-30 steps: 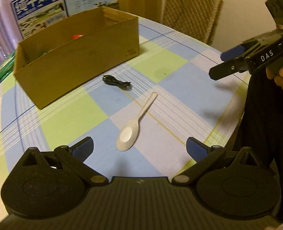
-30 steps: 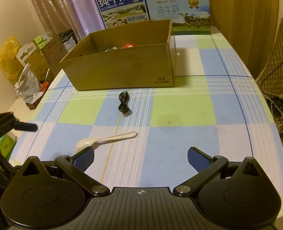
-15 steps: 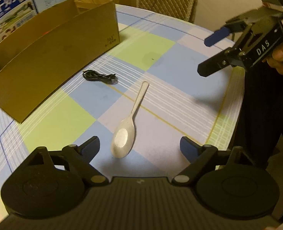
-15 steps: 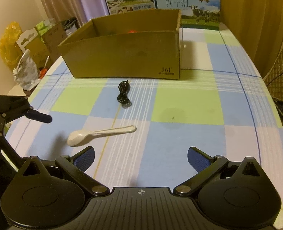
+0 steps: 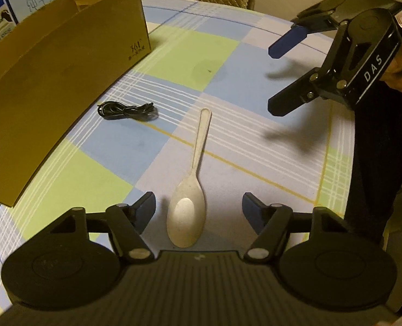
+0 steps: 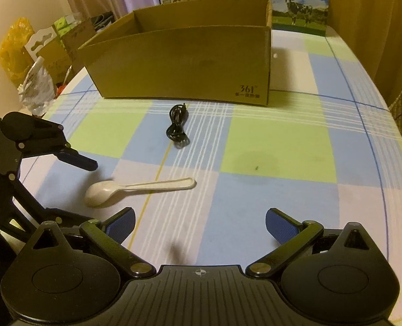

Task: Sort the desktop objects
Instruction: 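Grasp the white spoon with left tool while right tool grasps the black cable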

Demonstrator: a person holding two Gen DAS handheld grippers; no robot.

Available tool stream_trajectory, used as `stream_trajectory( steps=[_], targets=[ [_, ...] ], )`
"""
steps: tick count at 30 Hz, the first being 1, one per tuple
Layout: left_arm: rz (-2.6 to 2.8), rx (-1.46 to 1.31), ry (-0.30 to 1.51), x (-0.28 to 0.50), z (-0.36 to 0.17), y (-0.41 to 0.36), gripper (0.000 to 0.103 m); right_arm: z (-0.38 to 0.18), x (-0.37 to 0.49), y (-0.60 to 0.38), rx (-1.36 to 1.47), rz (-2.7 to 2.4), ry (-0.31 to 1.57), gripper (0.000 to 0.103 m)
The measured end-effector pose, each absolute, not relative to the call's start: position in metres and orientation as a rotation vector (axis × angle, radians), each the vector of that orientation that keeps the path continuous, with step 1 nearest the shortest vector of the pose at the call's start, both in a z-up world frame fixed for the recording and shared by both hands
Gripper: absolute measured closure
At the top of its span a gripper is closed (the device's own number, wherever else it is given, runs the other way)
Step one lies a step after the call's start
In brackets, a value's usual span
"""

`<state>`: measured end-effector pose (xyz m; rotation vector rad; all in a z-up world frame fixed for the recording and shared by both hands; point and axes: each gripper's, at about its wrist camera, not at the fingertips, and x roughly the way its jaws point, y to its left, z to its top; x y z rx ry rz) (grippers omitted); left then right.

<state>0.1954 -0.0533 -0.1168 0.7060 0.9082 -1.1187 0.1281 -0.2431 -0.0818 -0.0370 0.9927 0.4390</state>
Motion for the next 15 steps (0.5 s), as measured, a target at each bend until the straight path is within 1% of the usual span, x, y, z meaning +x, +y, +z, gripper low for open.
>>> stream_trajectory(
  steps=[2, 9, 11, 13, 15],
  targets=[
    [-1.124, 0.706, 0.918, 0.2, -0.121, -0.055, 0.049, -0.085, 0.131, -0.241, -0.044, 0.441, 0.998, 0.003],
    [-1.16, 0.694, 0.934, 0.211, -0.129, -0.055, 0.053, -0.096, 0.14, -0.236, -0.044, 0.442, 1.015, 0.003],
    [-1.169, 0.699, 0.938, 0.212, -0.132, -0.055, 0.06, -0.098, 0.143, -0.236, -0.042, 0.439, 1.019, 0.003],
    [-1.181, 0.704, 0.932, 0.211, -0.133, -0.056, 0.061, -0.099, 0.145, -0.236, -0.036, 0.438, 1.021, 0.003],
    [-1.188, 0.701, 0.927, 0.21, -0.132, -0.055, 0.066, -0.099, 0.146, -0.235, -0.04, 0.439, 1.02, 0.003]
  ],
)
